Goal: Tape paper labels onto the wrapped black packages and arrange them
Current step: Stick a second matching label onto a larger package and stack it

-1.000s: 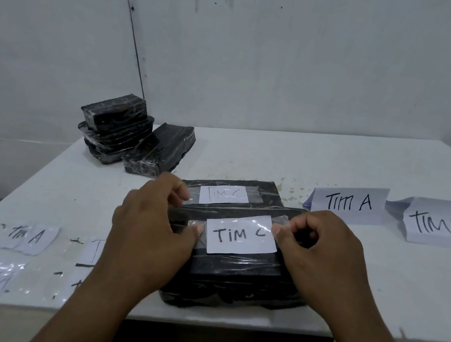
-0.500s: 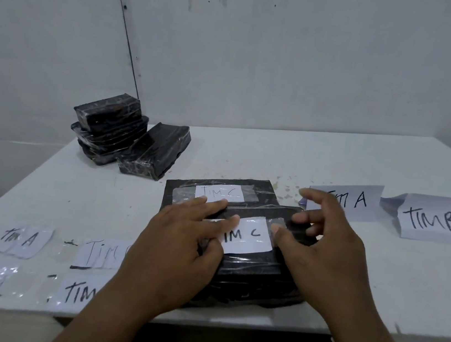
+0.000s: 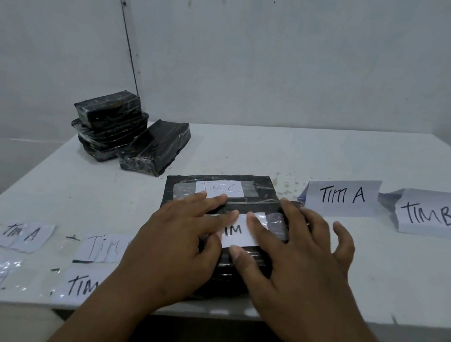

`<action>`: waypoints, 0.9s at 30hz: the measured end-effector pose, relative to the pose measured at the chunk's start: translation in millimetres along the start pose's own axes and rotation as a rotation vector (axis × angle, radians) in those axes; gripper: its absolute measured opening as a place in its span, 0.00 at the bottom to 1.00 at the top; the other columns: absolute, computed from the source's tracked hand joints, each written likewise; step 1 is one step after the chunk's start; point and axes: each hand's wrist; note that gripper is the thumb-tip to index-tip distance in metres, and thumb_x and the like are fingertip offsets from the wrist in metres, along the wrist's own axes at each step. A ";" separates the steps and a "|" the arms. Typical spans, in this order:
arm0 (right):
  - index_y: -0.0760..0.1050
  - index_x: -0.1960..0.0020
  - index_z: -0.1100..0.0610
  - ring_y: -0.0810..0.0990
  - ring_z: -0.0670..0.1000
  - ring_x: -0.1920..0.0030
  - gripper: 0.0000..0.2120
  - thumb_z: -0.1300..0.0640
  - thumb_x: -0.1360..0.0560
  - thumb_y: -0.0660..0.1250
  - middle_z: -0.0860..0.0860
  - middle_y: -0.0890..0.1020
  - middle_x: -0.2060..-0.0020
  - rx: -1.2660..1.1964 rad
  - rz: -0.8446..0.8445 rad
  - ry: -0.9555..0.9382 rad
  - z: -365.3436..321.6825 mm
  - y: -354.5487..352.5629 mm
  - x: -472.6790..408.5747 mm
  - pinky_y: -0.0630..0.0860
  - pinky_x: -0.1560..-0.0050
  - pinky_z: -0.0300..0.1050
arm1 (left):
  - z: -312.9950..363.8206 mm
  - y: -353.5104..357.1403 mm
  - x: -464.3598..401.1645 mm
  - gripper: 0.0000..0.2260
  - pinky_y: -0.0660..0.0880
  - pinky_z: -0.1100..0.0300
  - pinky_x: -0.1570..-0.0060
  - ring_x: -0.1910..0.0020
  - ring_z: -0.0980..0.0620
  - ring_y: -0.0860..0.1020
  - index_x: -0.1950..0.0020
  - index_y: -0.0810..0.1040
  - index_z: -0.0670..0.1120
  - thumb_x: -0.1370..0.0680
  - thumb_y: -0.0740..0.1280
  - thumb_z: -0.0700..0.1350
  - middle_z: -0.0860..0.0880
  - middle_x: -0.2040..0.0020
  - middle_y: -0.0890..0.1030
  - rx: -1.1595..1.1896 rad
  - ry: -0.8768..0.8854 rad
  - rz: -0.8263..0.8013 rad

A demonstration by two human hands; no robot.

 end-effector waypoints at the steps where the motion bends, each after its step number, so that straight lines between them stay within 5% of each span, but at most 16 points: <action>1: 0.54 0.22 0.32 0.40 0.52 0.20 0.35 0.25 0.27 0.37 0.47 0.47 0.18 0.003 0.001 0.020 3.2 -1.3 0.8 0.38 0.24 0.63 | -1.1 -0.7 1.2 0.23 0.50 0.64 0.24 0.22 0.67 0.53 0.27 0.67 0.71 0.21 0.51 0.59 0.71 0.23 0.61 -0.014 0.007 -0.015; 9: 0.48 0.19 0.41 0.37 0.54 0.21 0.42 0.23 0.29 0.36 0.50 0.43 0.19 0.029 0.035 0.131 0.5 -1.6 6.7 0.38 0.24 0.63 | -5.7 -5.5 10.9 0.29 0.39 0.56 0.20 0.21 0.65 0.34 0.22 0.43 0.73 0.24 0.35 0.71 0.69 0.20 0.40 -0.134 0.052 -0.147; 12: 0.40 0.20 0.37 0.34 0.55 0.21 0.39 0.25 0.28 0.37 0.51 0.37 0.20 0.016 0.039 0.095 -1.0 -3.5 4.8 0.40 0.24 0.64 | -5.4 -5.2 11.1 0.29 0.39 0.54 0.20 0.21 0.64 0.34 0.22 0.42 0.71 0.24 0.35 0.71 0.68 0.20 0.39 -0.142 0.048 -0.144; 15: 0.46 0.22 0.30 0.36 0.53 0.21 0.31 0.27 0.25 0.38 0.47 0.40 0.19 0.014 0.035 -0.008 2.8 -1.2 2.6 0.40 0.24 0.63 | -6.3 -4.6 10.7 0.31 0.40 0.54 0.20 0.21 0.64 0.34 0.21 0.40 0.70 0.25 0.33 0.72 0.67 0.20 0.39 -0.164 0.046 -0.148; 20: 0.52 0.20 0.36 0.41 0.52 0.21 0.37 0.27 0.27 0.36 0.48 0.47 0.19 -0.053 0.037 -0.001 5.5 4.2 1.7 0.44 0.20 0.57 | -7.3 -5.4 10.4 0.36 0.38 0.56 0.20 0.21 0.65 0.34 0.20 0.42 0.67 0.28 0.29 0.73 0.68 0.20 0.38 -0.160 0.042 -0.153; 27: 0.48 0.17 0.46 0.40 0.47 0.19 0.42 0.25 0.25 0.48 0.46 0.44 0.18 -0.181 0.055 0.068 5.1 8.4 4.0 0.48 0.21 0.47 | -13.6 -2.4 15.0 0.37 0.41 0.58 0.21 0.20 0.65 0.39 0.19 0.53 0.65 0.26 0.37 0.76 0.67 0.19 0.46 -0.076 -0.004 -0.101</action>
Point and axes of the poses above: each hand's wrist, its own x-axis away from the middle knuckle, its own y-axis out of the palm, z = x × y
